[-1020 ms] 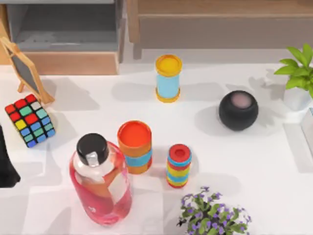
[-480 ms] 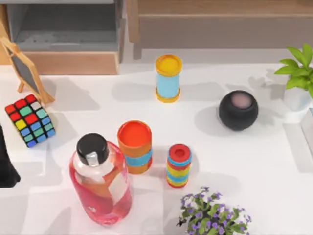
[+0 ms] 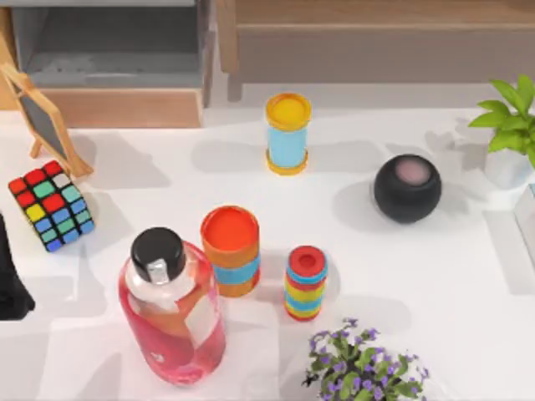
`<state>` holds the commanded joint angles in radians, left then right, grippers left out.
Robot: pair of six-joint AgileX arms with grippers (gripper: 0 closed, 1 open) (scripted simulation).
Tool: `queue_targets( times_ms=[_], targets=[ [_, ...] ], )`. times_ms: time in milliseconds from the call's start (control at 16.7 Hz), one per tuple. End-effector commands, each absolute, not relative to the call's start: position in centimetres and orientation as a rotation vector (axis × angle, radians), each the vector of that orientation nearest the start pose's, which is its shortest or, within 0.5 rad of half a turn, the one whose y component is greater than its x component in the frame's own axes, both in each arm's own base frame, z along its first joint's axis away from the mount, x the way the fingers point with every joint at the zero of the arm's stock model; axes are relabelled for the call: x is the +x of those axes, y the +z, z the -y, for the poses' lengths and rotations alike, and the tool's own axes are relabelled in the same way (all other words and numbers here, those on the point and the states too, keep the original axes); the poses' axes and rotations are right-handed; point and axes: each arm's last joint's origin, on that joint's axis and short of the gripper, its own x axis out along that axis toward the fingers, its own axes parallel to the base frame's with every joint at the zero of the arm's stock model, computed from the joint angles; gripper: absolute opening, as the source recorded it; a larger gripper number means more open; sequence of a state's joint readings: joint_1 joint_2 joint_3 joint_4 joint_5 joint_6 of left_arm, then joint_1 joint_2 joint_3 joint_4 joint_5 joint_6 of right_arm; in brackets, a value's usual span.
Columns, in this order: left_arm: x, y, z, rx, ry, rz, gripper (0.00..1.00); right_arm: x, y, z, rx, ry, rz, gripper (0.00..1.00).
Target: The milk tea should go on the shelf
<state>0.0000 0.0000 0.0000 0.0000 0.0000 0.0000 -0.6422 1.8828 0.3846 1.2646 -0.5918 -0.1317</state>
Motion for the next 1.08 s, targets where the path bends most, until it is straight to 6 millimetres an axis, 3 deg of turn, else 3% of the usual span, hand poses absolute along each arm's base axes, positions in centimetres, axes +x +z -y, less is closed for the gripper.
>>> queue_targets(
  times_ms=[660,900,1080],
  targets=[
    [10.6,16.0,0.1,0.0,0.0,0.0,1.0,23.3,10.2,14.9,-0.018,-0.015,-0.181,0.0],
    [10.6,16.0,0.1,0.0,0.0,0.0,1.0,26.5,13.8,14.1,-0.09,0.019,-0.05,0.0],
    [10.6,16.0,0.1,0.0,0.0,0.0,1.0,29.9,17.2,11.9,-0.11,0.066,0.038,0.0]
  ],
)
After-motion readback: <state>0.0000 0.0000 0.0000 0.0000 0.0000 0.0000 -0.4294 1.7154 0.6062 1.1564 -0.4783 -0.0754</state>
